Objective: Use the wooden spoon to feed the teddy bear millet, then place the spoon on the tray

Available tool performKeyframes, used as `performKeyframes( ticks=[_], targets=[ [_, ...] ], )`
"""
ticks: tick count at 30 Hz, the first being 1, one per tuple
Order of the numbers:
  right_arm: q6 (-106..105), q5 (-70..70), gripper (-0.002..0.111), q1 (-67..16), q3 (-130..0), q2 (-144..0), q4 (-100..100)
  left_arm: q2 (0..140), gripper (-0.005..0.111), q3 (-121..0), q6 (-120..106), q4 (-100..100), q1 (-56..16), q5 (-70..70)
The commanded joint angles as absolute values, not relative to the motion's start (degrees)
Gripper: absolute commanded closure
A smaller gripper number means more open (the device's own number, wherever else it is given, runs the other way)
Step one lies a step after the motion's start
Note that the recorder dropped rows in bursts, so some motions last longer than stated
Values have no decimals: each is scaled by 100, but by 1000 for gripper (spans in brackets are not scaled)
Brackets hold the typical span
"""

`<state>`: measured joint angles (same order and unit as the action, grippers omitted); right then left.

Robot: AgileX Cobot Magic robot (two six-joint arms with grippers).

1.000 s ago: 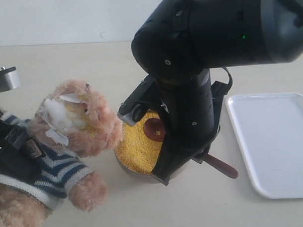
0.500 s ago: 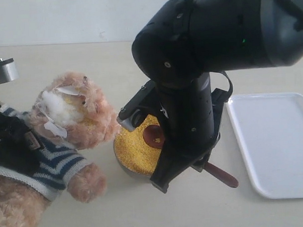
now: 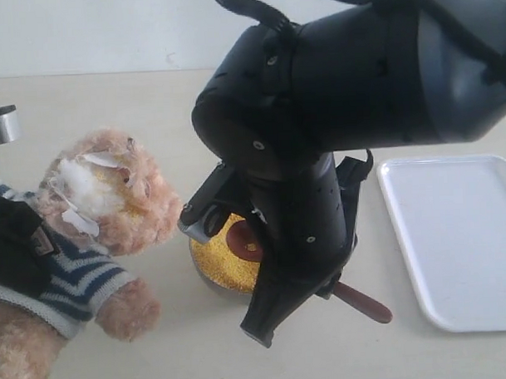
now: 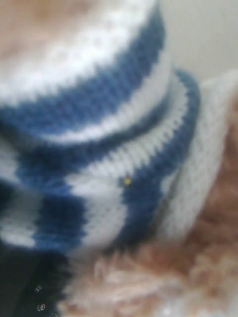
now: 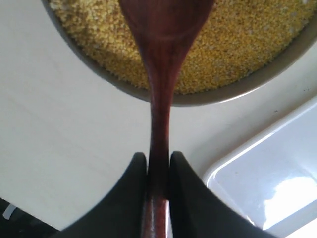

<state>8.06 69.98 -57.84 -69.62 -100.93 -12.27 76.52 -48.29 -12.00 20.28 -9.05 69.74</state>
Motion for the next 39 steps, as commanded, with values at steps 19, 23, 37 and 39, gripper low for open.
performKeyframes(
  ticks=[19, 23, 37, 39],
  targets=[
    [775, 6996, 109, -5797, -7602, -10650, -1401, 7606, 103, -4873, -1137, 2036, -927, 6996],
    [816, 6996, 109, -5797, -7602, -10650, -1488, 7606, 103, -4873, -1137, 2036, -927, 6996],
    [887, 6996, 109, -5797, -7602, -10650, -1481, 7606, 103, -4873, -1137, 2036, -927, 6996],
    [906, 6996, 109, -5797, -7602, -10650, -1491, 7606, 103, -4873, -1137, 2036, -927, 6996]
  ],
)
